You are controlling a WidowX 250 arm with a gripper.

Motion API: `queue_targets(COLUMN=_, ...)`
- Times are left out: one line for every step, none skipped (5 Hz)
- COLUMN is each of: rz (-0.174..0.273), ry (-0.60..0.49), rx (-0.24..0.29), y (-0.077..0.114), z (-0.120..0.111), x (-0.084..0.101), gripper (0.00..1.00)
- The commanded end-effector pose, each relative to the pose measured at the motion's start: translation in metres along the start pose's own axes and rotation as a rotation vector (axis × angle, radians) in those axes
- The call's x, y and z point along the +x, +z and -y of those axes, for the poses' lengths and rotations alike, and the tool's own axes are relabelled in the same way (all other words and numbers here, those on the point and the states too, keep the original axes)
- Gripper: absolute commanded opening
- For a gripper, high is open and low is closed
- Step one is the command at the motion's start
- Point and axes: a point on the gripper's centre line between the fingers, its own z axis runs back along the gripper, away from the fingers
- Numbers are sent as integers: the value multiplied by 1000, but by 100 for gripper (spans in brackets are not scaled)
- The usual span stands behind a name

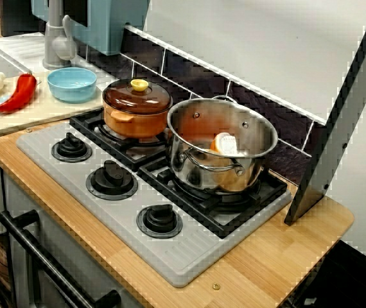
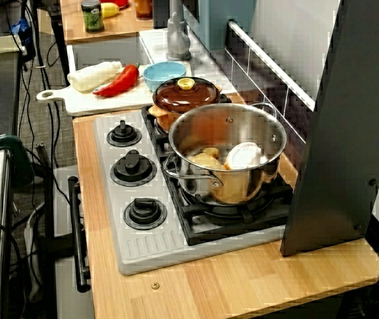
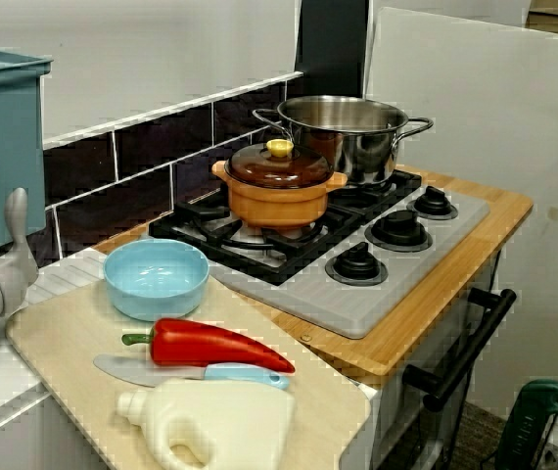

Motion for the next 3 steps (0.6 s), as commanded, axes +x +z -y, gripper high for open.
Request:
queue_targets(rz=0, ry=0, rx=0, y=0, z=0, x=0, gripper=100)
queue_targets(rz=-15, ry=26, rx=-15, y=3, z=-16, x=16, gripper=0)
queue_targets(rz=-10, ry=42, rx=-3, y=2, z=-28, x=25, gripper=72)
